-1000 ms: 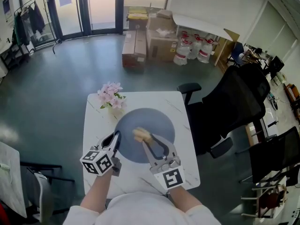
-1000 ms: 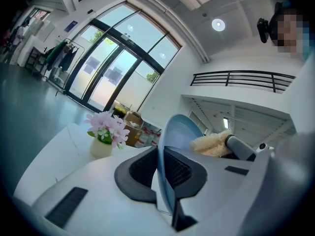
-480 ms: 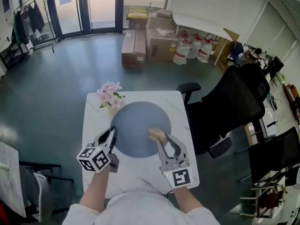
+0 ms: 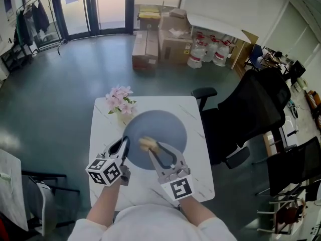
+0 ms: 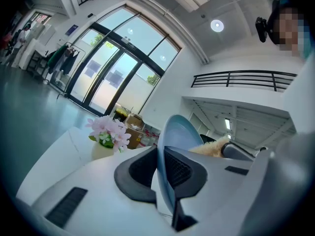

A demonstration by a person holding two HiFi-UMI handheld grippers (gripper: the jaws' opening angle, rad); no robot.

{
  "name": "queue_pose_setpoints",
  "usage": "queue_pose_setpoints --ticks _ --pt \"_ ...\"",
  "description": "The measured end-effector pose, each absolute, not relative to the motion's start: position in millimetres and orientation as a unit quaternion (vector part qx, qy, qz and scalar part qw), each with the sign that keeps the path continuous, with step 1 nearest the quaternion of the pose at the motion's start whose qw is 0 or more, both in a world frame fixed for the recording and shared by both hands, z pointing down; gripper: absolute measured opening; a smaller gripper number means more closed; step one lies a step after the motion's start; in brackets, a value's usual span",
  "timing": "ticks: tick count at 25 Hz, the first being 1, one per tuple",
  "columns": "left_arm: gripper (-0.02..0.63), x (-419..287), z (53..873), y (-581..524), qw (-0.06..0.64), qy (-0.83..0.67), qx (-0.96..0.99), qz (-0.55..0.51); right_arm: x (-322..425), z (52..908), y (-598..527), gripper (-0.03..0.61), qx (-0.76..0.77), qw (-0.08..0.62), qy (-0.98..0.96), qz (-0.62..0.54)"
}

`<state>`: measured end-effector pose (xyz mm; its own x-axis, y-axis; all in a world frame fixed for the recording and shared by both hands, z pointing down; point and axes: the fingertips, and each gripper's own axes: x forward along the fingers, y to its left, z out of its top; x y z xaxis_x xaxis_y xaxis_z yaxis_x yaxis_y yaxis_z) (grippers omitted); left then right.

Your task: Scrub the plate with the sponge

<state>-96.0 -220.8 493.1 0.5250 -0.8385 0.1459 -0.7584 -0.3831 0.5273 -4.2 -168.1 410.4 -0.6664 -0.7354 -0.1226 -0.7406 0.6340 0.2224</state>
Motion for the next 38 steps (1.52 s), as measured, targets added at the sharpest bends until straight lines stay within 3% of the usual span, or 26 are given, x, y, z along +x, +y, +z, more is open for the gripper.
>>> queue_pose_setpoints --ticks 7,15,28,30,33,38 --pt "0.044 -93 496 -220 0.279 -0.478 0.830 -0.072 39 386 -203 0.118 -0.465 0.015 0.873 0.146" --pt "0.044 -100 489 -234 0.276 -0.484 0.826 -0.085 90 414 -185 0.120 -0.509 -0.017 0.851 0.125" --pt "0.044 -92 488 -231 0.266 -0.479 0.833 -0.077 -5 430 -148 0.119 -0.398 0.010 0.911 0.108" --pt "0.044 -87 490 -225 0.264 -0.473 0.838 -0.070 -16 427 -153 0.118 -0.383 -0.015 0.915 0.124" --pt "0.044 -79 493 -216 0.264 -0.464 0.843 -0.060 -19 413 -167 0.119 -0.378 -0.031 0.913 0.152" --pt "0.044 -72 496 -207 0.274 -0.453 0.846 -0.061 15 375 -197 0.120 -0.442 0.022 0.884 0.152"
